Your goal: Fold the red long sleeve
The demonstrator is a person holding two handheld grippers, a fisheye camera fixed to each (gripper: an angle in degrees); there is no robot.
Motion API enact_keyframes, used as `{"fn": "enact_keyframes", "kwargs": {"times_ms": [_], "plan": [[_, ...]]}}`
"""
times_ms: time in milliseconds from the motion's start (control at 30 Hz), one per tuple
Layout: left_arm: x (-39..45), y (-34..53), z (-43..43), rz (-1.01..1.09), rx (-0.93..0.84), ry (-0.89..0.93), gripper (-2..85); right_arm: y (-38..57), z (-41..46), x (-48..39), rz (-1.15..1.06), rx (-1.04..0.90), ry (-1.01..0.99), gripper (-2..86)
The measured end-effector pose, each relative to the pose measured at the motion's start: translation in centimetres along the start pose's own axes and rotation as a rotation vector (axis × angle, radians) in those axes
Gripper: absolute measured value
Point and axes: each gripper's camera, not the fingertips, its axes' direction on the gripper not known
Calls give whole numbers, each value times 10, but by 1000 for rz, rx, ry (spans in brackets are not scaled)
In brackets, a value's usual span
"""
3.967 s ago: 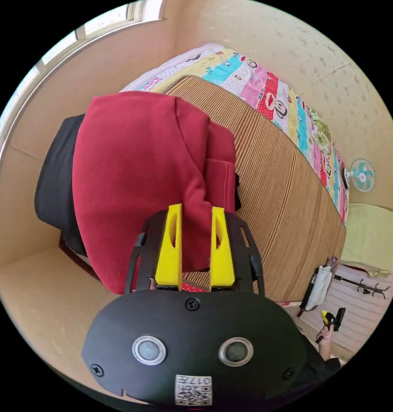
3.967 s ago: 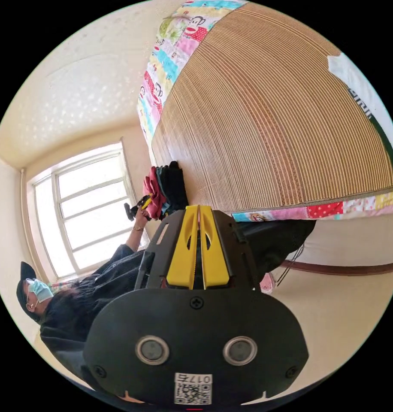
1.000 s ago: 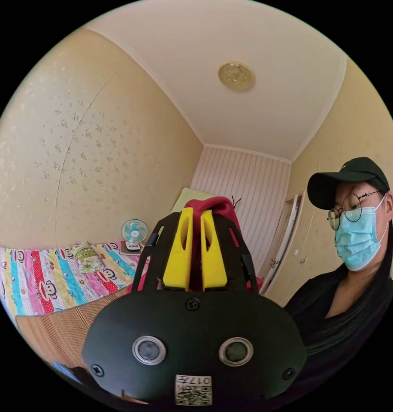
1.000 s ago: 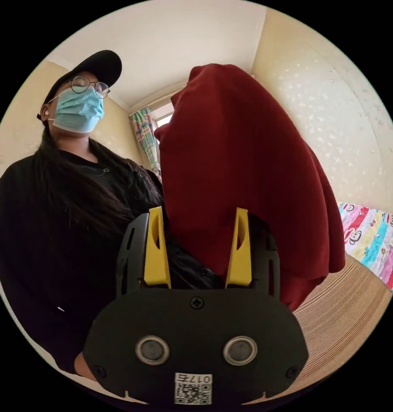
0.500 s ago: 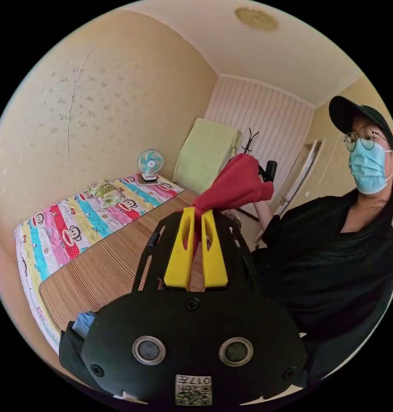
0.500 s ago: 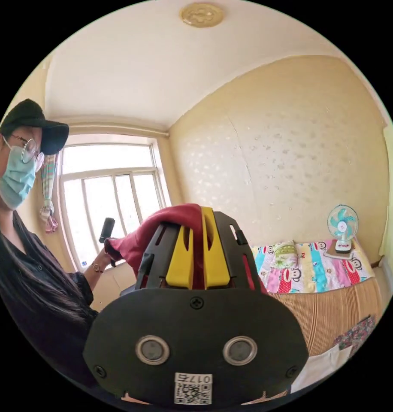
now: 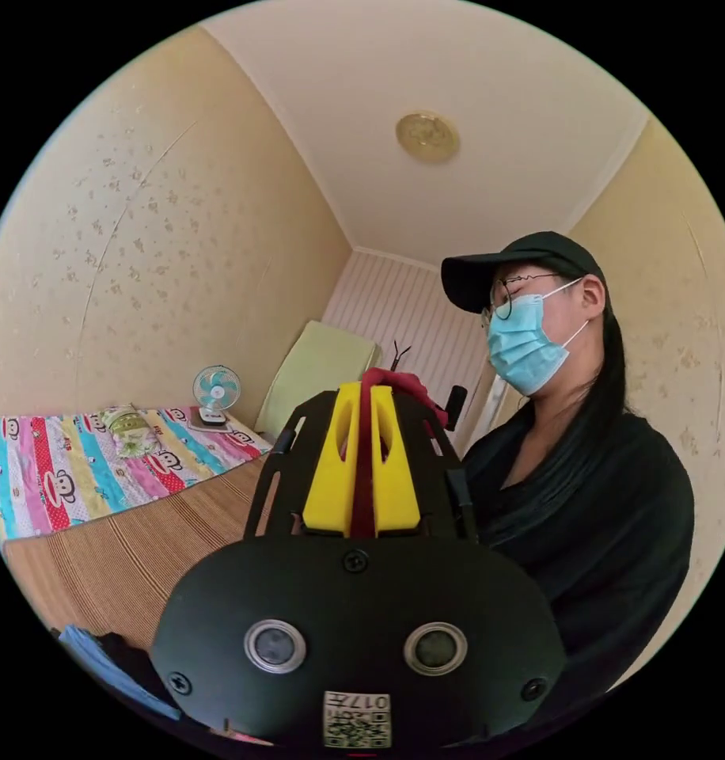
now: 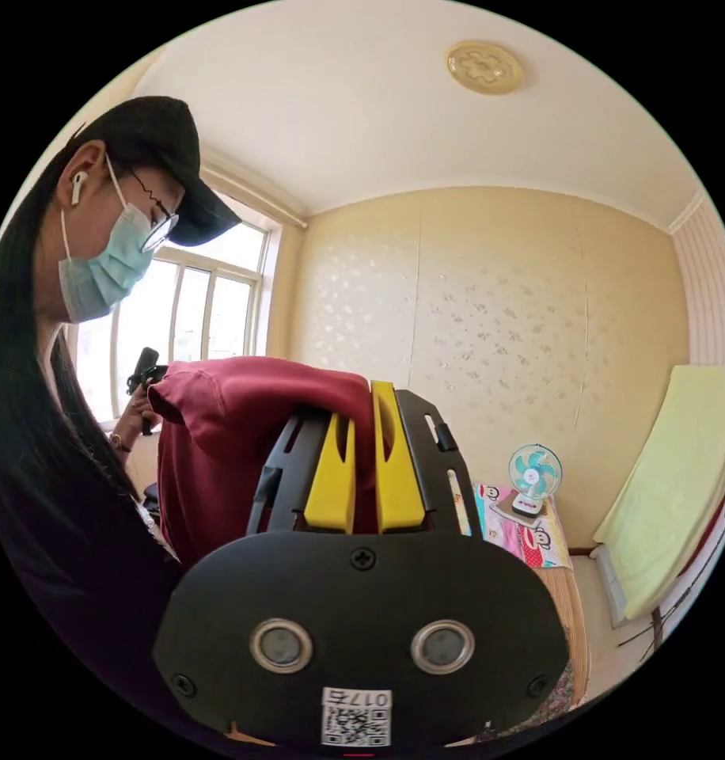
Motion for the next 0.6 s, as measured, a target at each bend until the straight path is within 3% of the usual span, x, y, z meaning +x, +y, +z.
{"fn": "enact_keyframes", "kwargs": {"times_ms": [67, 167, 300, 333, 400, 467, 600], "plan": [[-36, -30, 13, -45, -35, -140, 8, -8, 56, 33, 12, -151, 19, 53], [-151, -78, 60, -171, -171, -373, 17, 1, 215, 113, 62, -474, -71, 57], [-385, -86, 131, -486, -334, -785, 68, 103, 454, 227, 373, -793, -170, 72], [-442, -71, 142, -578, -419, -906, 73, 122, 476, 239, 428, -843, -180, 73], [-504, -36, 152, -699, -564, -974, 83, 195, 515, 267, 587, -947, -184, 81], [-536, 8, 156, -797, -642, -901, 89, 244, 517, 271, 640, -1005, -219, 84], [-546, 115, 163, -858, -824, -777, 87, 366, 487, 243, 560, -1279, -234, 89]]}}
